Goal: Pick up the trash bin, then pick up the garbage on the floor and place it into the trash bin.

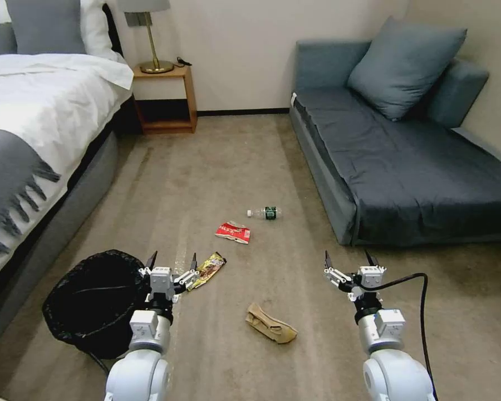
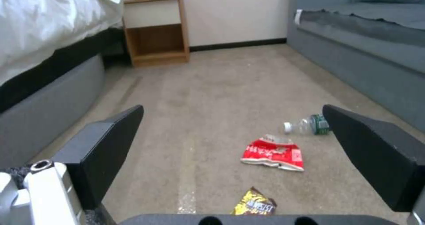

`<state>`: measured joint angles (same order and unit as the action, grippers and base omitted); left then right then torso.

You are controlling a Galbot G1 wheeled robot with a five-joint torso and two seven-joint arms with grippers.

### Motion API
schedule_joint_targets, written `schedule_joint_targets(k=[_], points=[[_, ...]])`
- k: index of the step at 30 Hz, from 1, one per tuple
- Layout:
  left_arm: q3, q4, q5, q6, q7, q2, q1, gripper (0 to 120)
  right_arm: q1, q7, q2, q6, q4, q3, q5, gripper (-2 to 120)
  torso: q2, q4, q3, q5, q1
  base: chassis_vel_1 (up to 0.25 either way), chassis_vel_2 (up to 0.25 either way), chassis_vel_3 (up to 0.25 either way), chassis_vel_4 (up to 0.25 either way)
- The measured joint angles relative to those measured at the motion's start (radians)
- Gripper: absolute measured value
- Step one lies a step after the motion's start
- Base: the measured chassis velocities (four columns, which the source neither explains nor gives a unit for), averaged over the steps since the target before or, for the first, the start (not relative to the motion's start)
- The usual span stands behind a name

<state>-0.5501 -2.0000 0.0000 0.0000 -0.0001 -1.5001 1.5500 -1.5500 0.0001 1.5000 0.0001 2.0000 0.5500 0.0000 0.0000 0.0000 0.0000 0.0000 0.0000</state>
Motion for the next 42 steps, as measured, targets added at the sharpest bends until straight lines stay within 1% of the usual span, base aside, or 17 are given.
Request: schedule_joint_targets(k=[25, 27, 28, 29, 30, 31, 32, 33, 34, 35, 36, 37, 38, 39, 42], points=[[-0.002, -0.006, 0.0, -0.005, -0.002, 0.001, 0.006, 100, -0.007, 0.0, 0.002, 0.005, 0.005, -0.002, -0.003, 100, 0.0, -0.0001, 0.0, -0.0001, 0.0, 0.0, 0.0, 0.0, 0.0], [-0.021, -0.046, -0.007, -0.052, -0.019, 0.011, 0.044, 100, -0.049, 0.004, 0.015, 0.046, 0.039, -0.014, -0.027, 100, 0.0, -0.0001, 0.0, -0.0005, 0.0, 0.0, 0.0, 0.0, 0.0], [-0.021, -0.046, -0.007, -0.052, -0.019, 0.011, 0.044, 100, -0.049, 0.004, 0.015, 0.046, 0.039, -0.014, -0.027, 100, 0.0, -0.0001, 0.0, -0.0005, 0.0, 0.0, 0.0, 0.0, 0.0], [-0.037, -0.081, -0.013, -0.094, -0.035, 0.021, 0.078, 100, -0.091, 0.008, 0.029, 0.088, 0.073, -0.029, -0.05, 100, 0.0, 0.0, 0.0, 0.0001, 0.0, 0.0, 0.0, 0.0, 0.0], [-0.043, -0.094, -0.016, -0.109, -0.041, 0.024, 0.09, 100, -0.102, 0.009, 0.033, 0.098, 0.081, -0.032, -0.056, 100, 0.0, 0.0001, 0.0, 0.0, 0.0, 0.0, 0.0, 0.0, 0.0], [-0.067, -0.146, -0.025, -0.172, -0.067, 0.038, 0.14, 100, -0.164, 0.015, 0.053, 0.16, 0.131, -0.052, -0.091, 100, 0.0, 0.0001, 0.0, -0.0003, 0.0, 0.0, 0.0, 0.0, 0.0], [-0.085, -0.185, -0.032, -0.22, -0.086, 0.048, 0.178, 100, -0.208, 0.019, 0.068, 0.204, 0.167, -0.067, -0.115, 100, 0.0, 0.0001, 0.0, -0.0002, 0.0, 0.0, 0.0, 0.0, 0.0], [-0.085, -0.185, -0.032, -0.22, -0.086, 0.048, 0.178, 100, -0.208, 0.019, 0.068, 0.204, 0.167, -0.067, -0.115, 100, 0.0, 0.0001, 0.0, -0.0002, 0.0, 0.0, 0.0, 0.0, 0.0], [-0.094, -0.204, -0.036, -0.242, -0.095, 0.053, 0.196, 100, -0.23, 0.021, 0.076, 0.226, 0.184, -0.074, -0.128, 100, 0.0, 0.0002, 0.0, -0.0002, 0.0, 0.0, 0.0, 0.0, 0.0], [-0.097, -0.227, -0.031, -0.274, -0.095, 0.065, 0.23, 100, -0.288, 0.026, 0.095, 0.283, 0.232, -0.093, -0.158, 100, 0.0, 0.0001, 0.0, 0.0007, 0.0, 0.0, 0.0, 0.0, 0.0], [-0.091, -0.228, -0.026, -0.277, -0.085, 0.069, 0.242, 100, -0.313, 0.03, 0.104, 0.307, 0.253, -0.099, -0.161, 100, 0.0, 0.0, 0.0, -0.0011, 0.0, 0.0, 0.0, 0.0, 0.0], [-0.088, -0.228, -0.023, -0.278, -0.081, 0.07, 0.246, 100, -0.321, 0.031, 0.107, 0.314, 0.258, -0.1, -0.161, 100, 0.0, 0.0, 0.0, -0.0013, 0.0, 0.0, 0.0, 0.0, 0.0], [-0.088, -0.228, -0.023, -0.278, -0.081, 0.07, 0.246, 100, -0.321, 0.031, 0.107, 0.314, 0.258, -0.1, -0.161, 100, 0.0, 0.0, 0.0, -0.0013, 0.0, 0.0, 0.0, 0.0, 0.0], [-0.086, -0.228, -0.021, -0.278, -0.078, 0.072, 0.249, 100, -0.325, 0.031, 0.108, 0.318, 0.259, -0.102, -0.16, 100, 0.0, -0.0001, 0.0, 0.0002, 0.0, 0.0, 0.0, 0.0, 0.0], [-0.08, -0.217, -0.016, -0.278, -0.067, 0.079, 0.257, 100, -0.324, 0.031, 0.108, 0.317, 0.254, -0.102, -0.154, 100, 0.0, 0.0, 0.0, 0.0, 0.0, 0.0, 0.0, 0.0, 0.0]])
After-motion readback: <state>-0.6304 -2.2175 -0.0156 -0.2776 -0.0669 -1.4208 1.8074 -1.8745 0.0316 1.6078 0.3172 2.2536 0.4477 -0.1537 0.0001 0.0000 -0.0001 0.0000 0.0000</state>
